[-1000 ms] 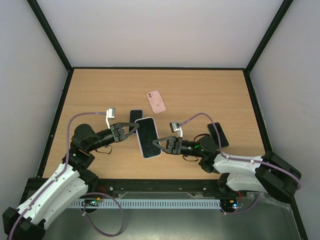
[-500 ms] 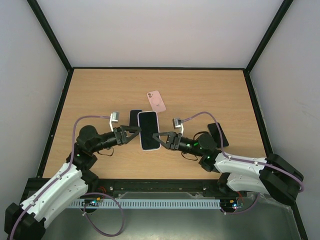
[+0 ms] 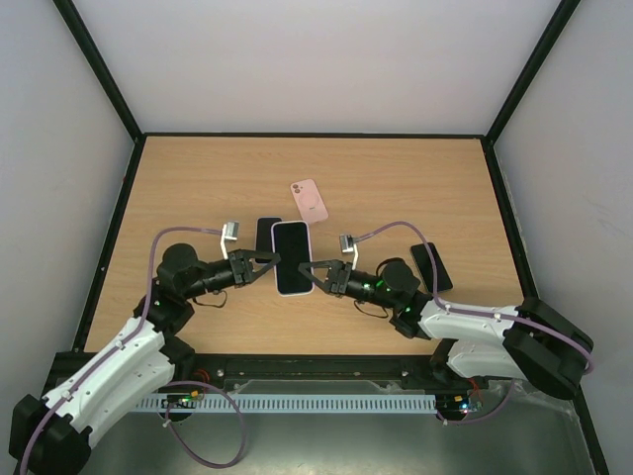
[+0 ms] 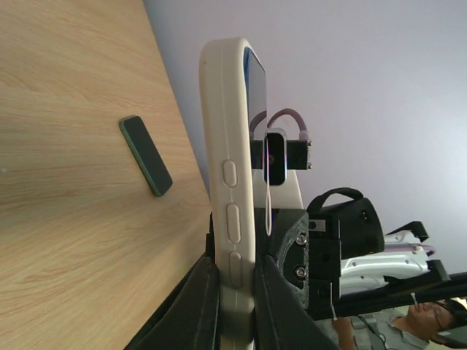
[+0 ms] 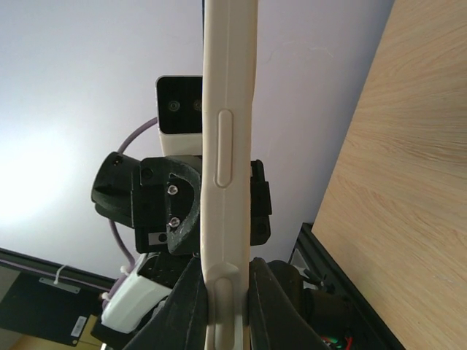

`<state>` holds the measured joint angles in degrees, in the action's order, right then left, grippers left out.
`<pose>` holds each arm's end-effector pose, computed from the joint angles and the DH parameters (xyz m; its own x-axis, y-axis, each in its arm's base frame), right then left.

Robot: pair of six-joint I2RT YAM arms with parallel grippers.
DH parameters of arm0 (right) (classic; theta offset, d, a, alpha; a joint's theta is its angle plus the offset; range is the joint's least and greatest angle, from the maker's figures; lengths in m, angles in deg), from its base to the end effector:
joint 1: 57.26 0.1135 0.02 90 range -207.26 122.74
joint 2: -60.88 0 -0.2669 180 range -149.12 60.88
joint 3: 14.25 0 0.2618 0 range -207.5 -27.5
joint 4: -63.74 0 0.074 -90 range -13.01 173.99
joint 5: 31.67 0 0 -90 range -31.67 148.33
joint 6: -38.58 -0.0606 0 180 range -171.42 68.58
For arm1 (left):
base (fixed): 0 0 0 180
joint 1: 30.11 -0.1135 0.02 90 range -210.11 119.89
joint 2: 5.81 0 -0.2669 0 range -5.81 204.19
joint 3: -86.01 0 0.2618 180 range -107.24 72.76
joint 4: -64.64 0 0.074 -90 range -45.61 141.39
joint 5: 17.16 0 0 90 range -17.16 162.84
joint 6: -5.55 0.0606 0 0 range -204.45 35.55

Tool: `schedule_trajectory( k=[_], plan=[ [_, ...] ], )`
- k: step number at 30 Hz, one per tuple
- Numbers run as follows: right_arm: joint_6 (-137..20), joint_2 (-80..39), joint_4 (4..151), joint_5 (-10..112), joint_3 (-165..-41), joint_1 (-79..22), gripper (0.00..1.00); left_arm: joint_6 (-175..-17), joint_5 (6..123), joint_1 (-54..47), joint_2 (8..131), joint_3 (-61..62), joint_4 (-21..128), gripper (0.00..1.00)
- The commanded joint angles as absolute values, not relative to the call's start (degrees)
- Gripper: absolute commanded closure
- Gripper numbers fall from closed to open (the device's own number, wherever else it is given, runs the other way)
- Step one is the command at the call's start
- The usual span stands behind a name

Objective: Put the phone into the phone case

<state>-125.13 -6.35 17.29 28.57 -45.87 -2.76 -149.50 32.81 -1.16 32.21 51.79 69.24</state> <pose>0.1229 0.2242 0.2310 -0.9195 0.1459 -0.3651 -0.3825 -0.1169 0.9165 0.1486 -0.1267 0.2622 -0.8411 -0.3281 -0.4299 0.4048 0.1452 -0.9028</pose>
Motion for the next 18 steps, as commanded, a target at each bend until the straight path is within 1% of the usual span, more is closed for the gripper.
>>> schedule_trajectory(
  k=[1,5,7,11,13,16,18],
  plan=[
    [-120.97,-5.40,16.47,30.21,-49.09,-2.42,0.98,-146.76,33.38,-0.84,33.52,48.87,62.74,0.97],
    [-120.53,-5.56,17.40,30.72,-49.57,-2.45,0.98,-147.02,33.38,-0.87,34.30,48.33,61.73,0.96],
    [-120.98,-5.61,16.86,31.05,-49.71,-2.44,0.98,-147.67,33.26,-0.91,34.24,48.40,61.87,0.87],
    [-122.33,-5.06,15.74,32.86,-50.24,-2.42,0.98,-149.62,32.50,-0.86,32.89,49.39,63.38,0.62],
    [-122.72,-4.72,15.69,34.08,-50.77,-2.46,0.98,-150.83,32.06,-0.85,32.13,50.50,64.45,0.52],
    [-123.19,-4.60,15.60,35.69,-51.41,-2.45,0.98,-153.06,30.68,-0.84,31.64,52.50,67.66,0.46],
    [-123.43,-4.60,15.43,36.49,-51.61,-2.46,0.98,-154.39,30.04,-0.77,31.50,53.58,69.59,0.46]
  ],
)
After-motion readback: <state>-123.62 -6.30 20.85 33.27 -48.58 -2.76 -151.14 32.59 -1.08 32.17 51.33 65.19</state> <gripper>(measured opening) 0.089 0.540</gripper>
